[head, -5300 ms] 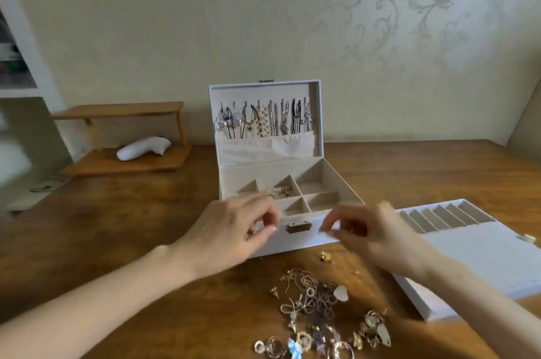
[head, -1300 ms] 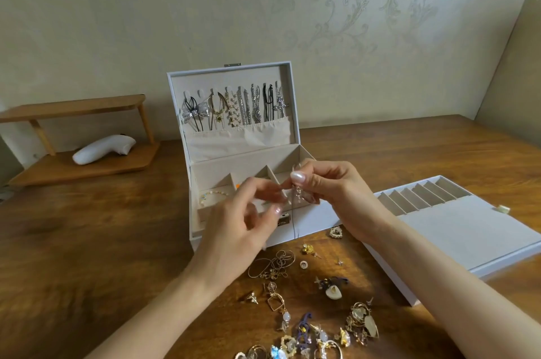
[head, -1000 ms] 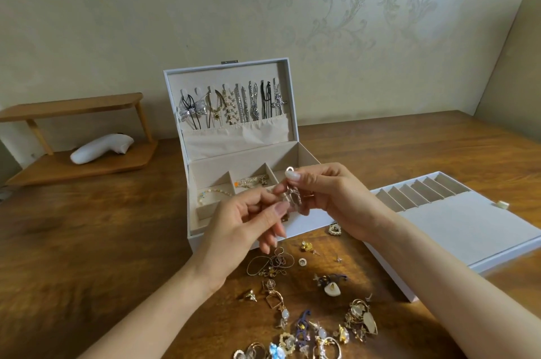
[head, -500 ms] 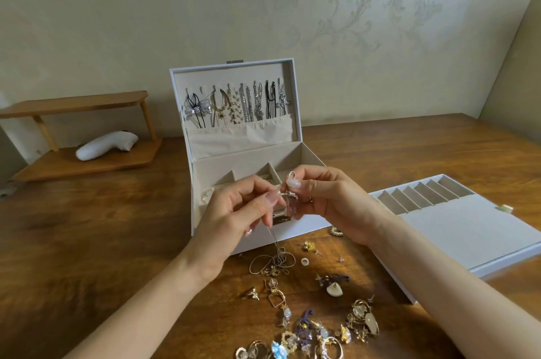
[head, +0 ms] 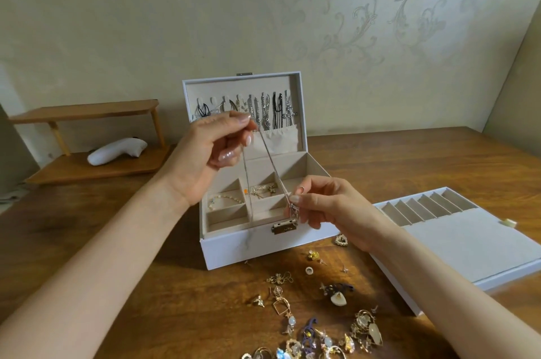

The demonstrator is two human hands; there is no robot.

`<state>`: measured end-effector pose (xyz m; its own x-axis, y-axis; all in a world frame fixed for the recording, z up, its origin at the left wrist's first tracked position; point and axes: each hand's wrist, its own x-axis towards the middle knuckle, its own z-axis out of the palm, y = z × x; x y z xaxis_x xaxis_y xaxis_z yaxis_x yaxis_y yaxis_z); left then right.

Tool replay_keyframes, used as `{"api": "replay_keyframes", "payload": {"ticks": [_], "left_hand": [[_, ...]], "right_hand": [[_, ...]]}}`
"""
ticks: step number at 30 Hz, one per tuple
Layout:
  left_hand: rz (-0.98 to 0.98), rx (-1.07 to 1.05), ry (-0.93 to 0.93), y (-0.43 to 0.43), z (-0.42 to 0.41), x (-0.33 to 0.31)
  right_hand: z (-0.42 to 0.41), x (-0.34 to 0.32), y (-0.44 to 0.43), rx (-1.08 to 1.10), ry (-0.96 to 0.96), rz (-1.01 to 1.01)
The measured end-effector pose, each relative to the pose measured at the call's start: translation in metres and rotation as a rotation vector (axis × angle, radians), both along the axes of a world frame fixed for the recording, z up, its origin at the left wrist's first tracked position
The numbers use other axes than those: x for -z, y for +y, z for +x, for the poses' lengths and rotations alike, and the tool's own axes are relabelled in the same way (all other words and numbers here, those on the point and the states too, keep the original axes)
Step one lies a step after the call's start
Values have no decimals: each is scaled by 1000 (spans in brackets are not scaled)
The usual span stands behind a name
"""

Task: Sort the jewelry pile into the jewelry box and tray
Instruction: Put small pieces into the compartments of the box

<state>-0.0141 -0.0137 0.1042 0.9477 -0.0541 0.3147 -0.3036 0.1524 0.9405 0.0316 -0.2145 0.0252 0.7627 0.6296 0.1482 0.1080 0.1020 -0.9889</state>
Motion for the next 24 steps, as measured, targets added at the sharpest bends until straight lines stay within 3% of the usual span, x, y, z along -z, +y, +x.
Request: {"api": "replay_keyframes", "payload": {"ticks": [10, 13, 21, 24], "left_hand": [[-79, -8, 2, 12, 8, -19], [-67, -39, -34, 15, 10, -26], [68, -55, -127, 23, 15, -41], [239, -176, -116, 24, 15, -39]], "right_hand": [[-8, -3, -2, -250, -53, -234], [-8, -1, 2, -263, -44, -214], [-9, -21, 13, -339, -82, -198], [-9, -32, 18, -291, -92, -152]]}}
